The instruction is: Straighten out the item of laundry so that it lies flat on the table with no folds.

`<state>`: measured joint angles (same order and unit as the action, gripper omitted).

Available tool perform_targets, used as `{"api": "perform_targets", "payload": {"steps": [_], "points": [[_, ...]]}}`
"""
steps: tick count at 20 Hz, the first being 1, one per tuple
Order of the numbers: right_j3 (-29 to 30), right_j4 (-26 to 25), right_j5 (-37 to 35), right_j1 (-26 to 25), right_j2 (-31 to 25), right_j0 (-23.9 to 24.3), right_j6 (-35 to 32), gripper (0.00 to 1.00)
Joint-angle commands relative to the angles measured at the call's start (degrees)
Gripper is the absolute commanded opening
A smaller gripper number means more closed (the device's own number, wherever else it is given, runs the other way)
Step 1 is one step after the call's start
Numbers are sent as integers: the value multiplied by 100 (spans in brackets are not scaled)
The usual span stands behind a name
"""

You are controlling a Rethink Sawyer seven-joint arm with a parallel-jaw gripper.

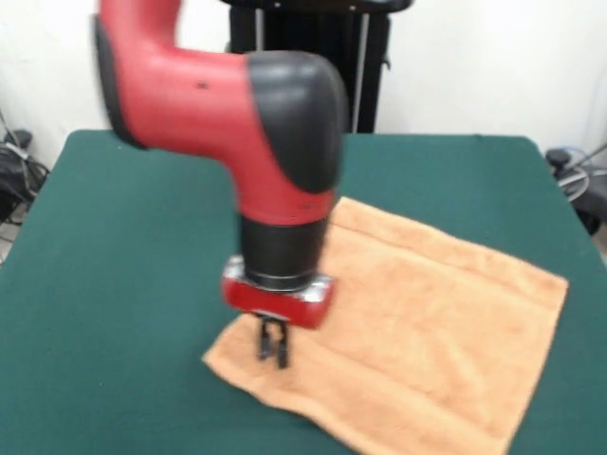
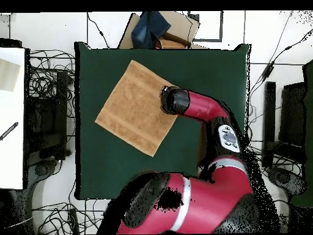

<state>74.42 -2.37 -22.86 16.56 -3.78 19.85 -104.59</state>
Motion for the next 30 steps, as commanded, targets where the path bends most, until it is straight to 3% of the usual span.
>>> {"api": "perform_targets", "payload": {"steps": [1, 5, 6, 8, 15, 23, 30], "points": [[-200, -767, 337, -108, -792, 570, 970, 0], [-162, -1058, 557, -235, -1084, 762, 839, 0], [-159, -1282, 608, -226, -1190, 815, 761, 100], [-61, -1392, 914, -212, -1268, 870, 728, 100], [155, -1468, 904, 16, -1158, 650, 27, 100], [453, -1164, -432, 1226, -735, 197, -244, 100], [446, -1008, -1401, 1833, -598, -12, -211, 100]]}}
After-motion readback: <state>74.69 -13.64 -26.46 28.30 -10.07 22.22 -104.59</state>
